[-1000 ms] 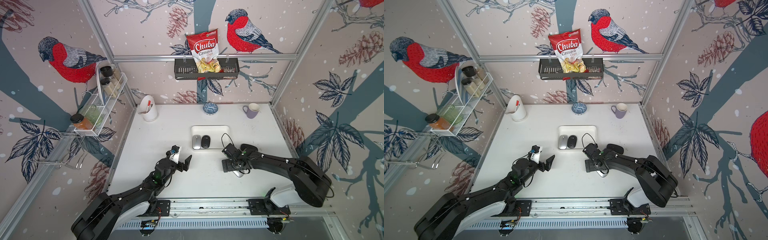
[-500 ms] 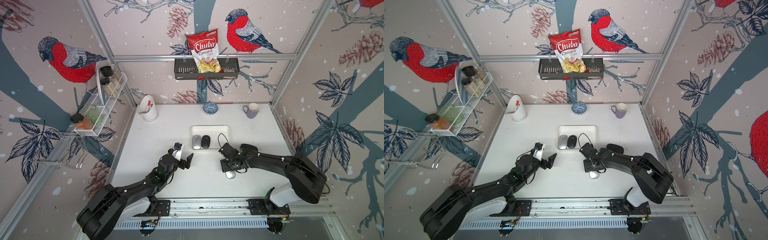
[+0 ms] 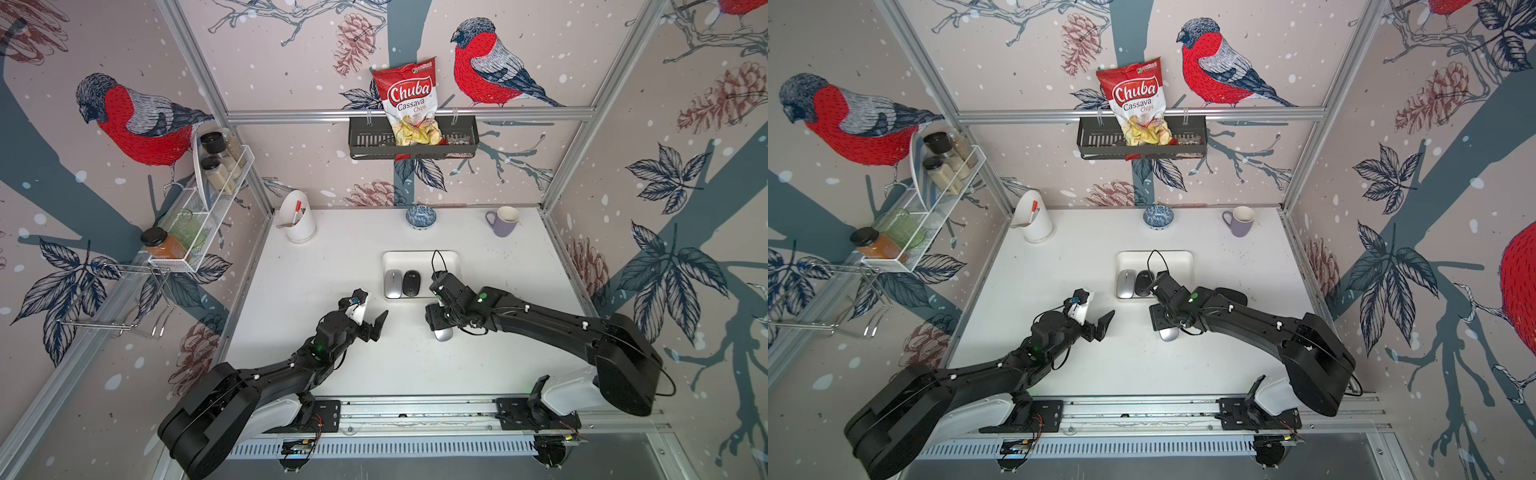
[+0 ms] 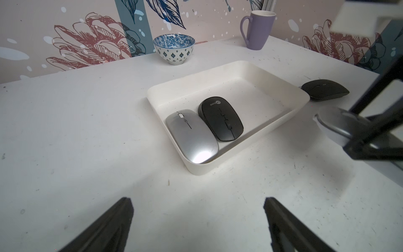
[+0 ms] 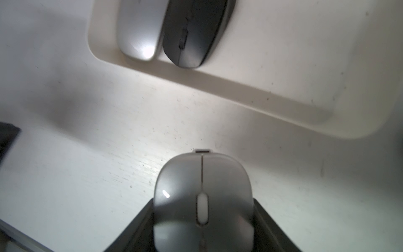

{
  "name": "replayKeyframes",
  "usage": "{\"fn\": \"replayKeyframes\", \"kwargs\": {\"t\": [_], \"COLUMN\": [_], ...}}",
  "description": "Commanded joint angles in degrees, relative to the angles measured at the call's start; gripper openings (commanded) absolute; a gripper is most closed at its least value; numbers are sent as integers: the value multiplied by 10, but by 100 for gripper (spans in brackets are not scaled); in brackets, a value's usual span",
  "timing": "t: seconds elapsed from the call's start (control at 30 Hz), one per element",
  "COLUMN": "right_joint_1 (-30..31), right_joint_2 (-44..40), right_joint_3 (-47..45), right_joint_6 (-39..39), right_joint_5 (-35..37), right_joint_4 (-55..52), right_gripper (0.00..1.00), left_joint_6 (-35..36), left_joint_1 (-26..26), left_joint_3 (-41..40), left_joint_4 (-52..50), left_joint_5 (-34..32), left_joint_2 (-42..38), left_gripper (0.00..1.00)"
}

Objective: Put the mouse in the storage box
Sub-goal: Pick up the mouse from the center of the board, then place the mouse in the storage box.

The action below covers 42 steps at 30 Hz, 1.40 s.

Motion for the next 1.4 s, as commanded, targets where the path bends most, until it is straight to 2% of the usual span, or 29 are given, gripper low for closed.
{"fn": "replayKeyframes", "kwargs": {"t": [0.0, 0.2, 0.37, 0.57, 0.83, 0.97, 1.23, 1.37], "right_joint_1": [-33, -95, -112, -126, -128, -131, -128, -127], "right_joint_2": [20, 115, 210, 271, 313, 312, 324, 315], "right_joint_3": [34, 114, 194, 245, 261, 243, 237, 239], "right_joint_6": [-12, -23, -40, -47, -43, -32, -20, -18], "right_joint_5": [5, 27, 56, 57, 36, 36, 12, 19], "right_joint_4": [20, 44, 33, 41, 53, 70, 84, 80], "right_gripper": [65, 64, 64, 64, 65, 66, 66, 73], "left_joint_6": [5, 3, 6, 10, 24, 36, 44, 43], "left_joint_1": [3, 3, 2, 1, 1, 1, 0, 0], "left_joint_3": [-9, 10, 46, 57, 20, -17, -44, -37], "left_joint_4": [51, 33, -9, -18, 33, 104, 160, 144], "left_joint_5": [-2, 8, 26, 54, 69, 78, 80, 82], "left_joint_2": [-11, 19, 60, 74, 42, 30, 25, 27], "left_gripper": [97, 97, 97, 97, 97, 97, 99, 99]}}
